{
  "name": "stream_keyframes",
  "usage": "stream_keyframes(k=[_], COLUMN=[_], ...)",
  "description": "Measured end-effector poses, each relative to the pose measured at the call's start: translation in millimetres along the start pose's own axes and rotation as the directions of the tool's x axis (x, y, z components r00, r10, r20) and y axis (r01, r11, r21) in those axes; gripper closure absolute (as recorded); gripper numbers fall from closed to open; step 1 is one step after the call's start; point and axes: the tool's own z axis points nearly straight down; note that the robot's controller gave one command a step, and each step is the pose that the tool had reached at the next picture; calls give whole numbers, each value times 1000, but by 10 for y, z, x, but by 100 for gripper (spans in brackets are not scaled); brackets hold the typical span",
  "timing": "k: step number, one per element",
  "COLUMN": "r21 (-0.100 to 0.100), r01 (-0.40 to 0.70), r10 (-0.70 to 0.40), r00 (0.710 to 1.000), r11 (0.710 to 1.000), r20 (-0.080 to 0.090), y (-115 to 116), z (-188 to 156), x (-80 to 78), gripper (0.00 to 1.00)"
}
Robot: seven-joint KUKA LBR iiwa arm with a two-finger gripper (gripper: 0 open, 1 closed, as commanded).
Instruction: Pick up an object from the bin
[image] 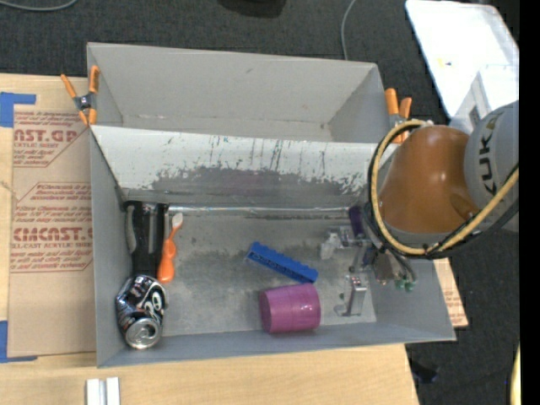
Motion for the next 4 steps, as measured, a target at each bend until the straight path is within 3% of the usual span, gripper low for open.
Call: stream_keyframes(k=[1, 2, 3, 4], r21=[1, 4, 4, 2], r01=[1, 176, 294, 596], r10=[-1, -176, -294, -596], r00=[1000, 984, 956, 803], r11=[1000, 984, 956, 803], r20=[7, 8, 8, 3], y=[1, 351, 930, 1379], z=[-29, 204, 394, 857], x=[-18, -19, -157, -30], gripper=[0, 0, 0, 100])
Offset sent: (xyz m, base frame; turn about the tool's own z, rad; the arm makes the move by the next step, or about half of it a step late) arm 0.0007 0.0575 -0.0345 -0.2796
